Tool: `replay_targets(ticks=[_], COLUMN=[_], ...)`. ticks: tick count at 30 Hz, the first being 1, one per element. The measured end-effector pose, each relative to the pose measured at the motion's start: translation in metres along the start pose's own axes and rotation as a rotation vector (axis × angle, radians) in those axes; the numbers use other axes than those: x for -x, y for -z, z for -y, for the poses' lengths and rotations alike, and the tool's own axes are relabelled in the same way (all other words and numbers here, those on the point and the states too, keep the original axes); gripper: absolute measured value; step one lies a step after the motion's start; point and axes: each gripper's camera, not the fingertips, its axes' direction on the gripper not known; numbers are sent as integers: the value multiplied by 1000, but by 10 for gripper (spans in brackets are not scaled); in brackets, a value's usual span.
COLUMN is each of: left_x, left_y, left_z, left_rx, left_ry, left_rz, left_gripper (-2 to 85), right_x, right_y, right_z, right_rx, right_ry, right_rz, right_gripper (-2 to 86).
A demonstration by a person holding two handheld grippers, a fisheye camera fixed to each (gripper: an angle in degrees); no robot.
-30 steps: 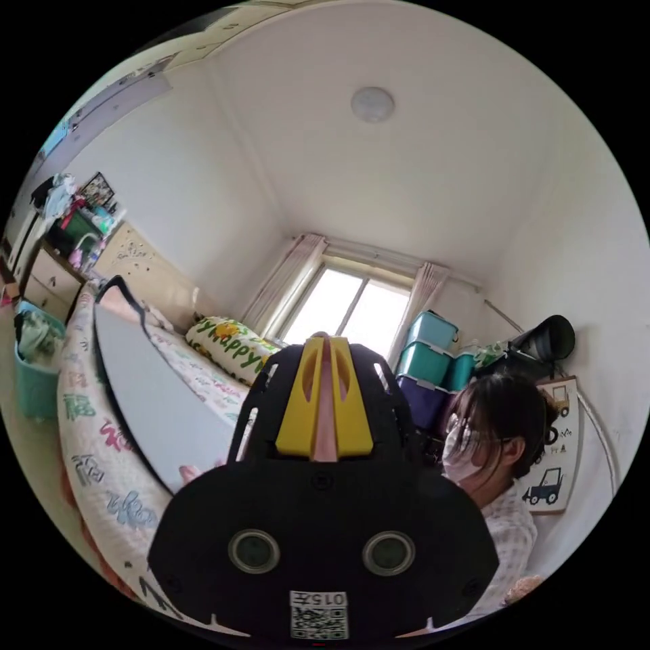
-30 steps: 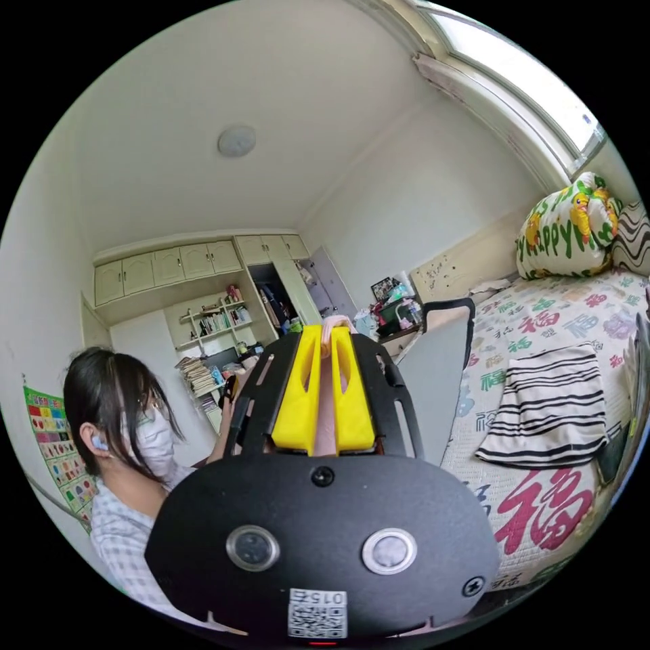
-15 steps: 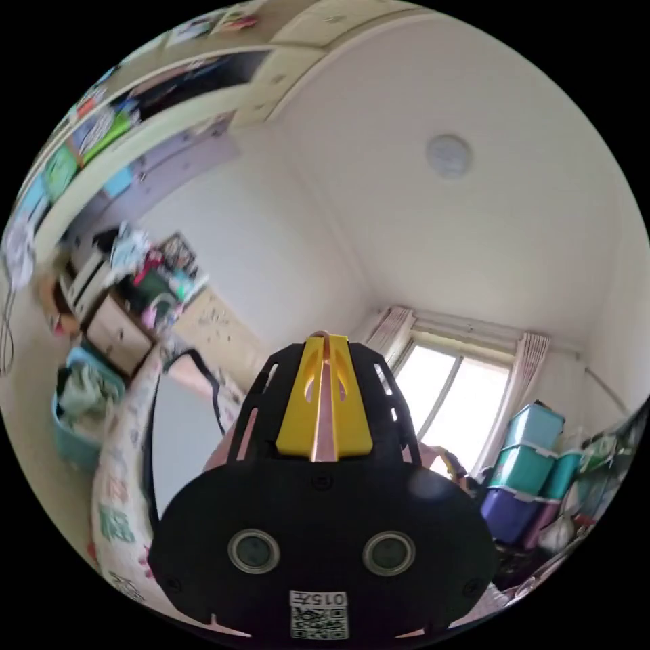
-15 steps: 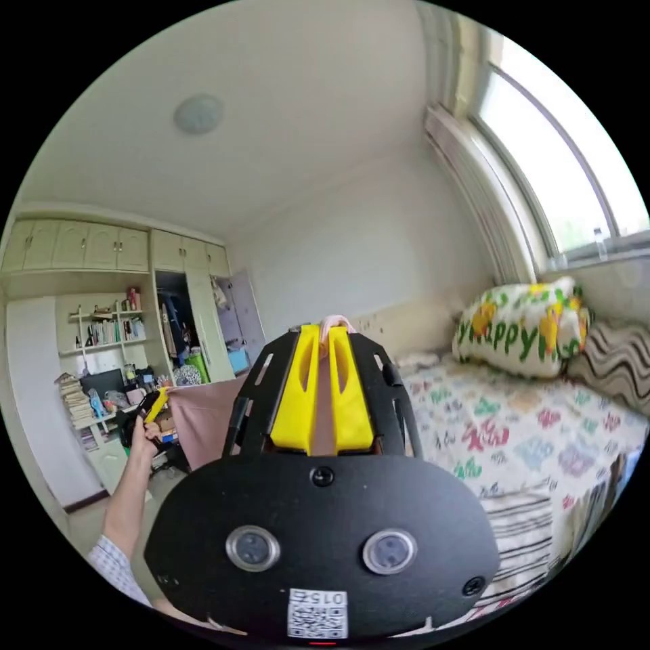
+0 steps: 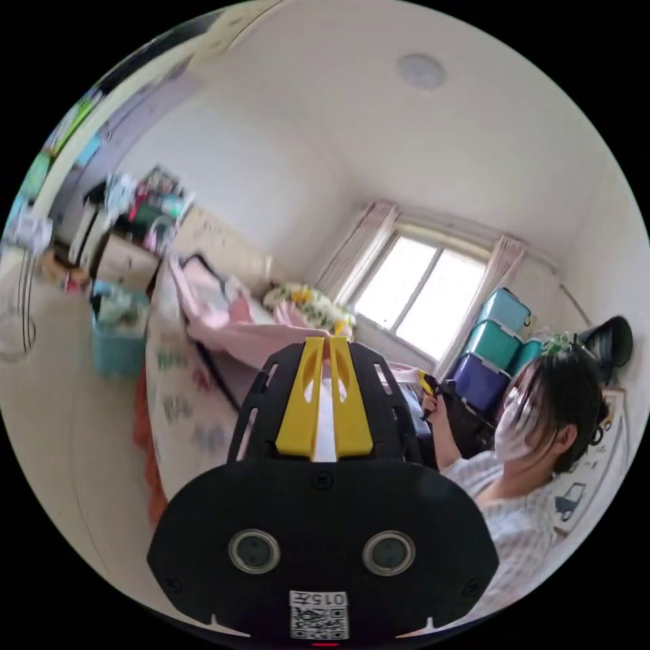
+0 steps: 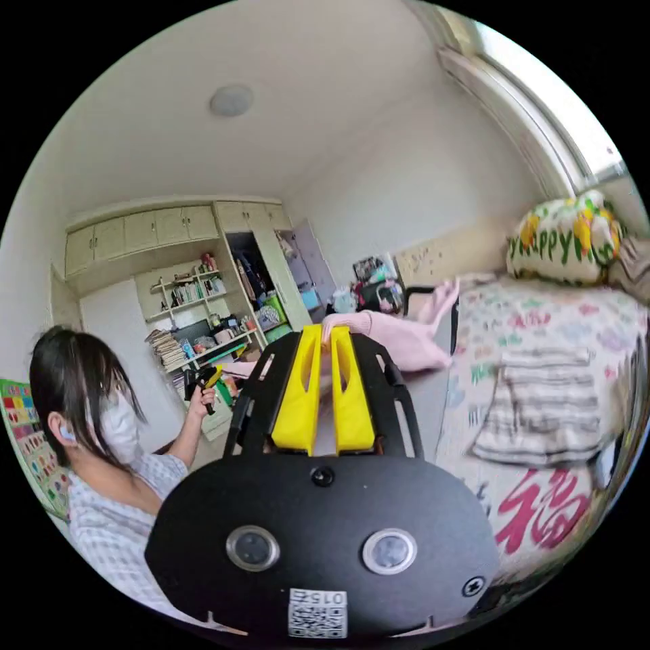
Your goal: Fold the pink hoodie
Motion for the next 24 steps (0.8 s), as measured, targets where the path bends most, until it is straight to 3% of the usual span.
replay_targets(ticks=[3,6,8,13,17,24], left_x=[46,34,2,-82,-146,-162], left_y=[-27,-28,-23,6,-17,-175], left_z=[-85,-111,-111,-121,-105,-31], left_rx=[128,100,85,-232,-395,47], left_ry=[154,126,53,-78,-166,-154], left_rz=[8,20,184,452,427,448], left_gripper=[-7,-4,-1,7,-6,-9], right_x=[-55,-58,-47,-41,-42,-47], right_y=[-20,-36,-42,-65,-85,-114], right_z=[-89,-131,-137,-153,-164,-175], right_rx=[153,200,201,170,150,173], right_ry=[-189,-155,-81,-44,-42,-44], right_rz=[-87,-152,-222,-297,-314,-303], right_gripper=[8,9,9,11,12,13])
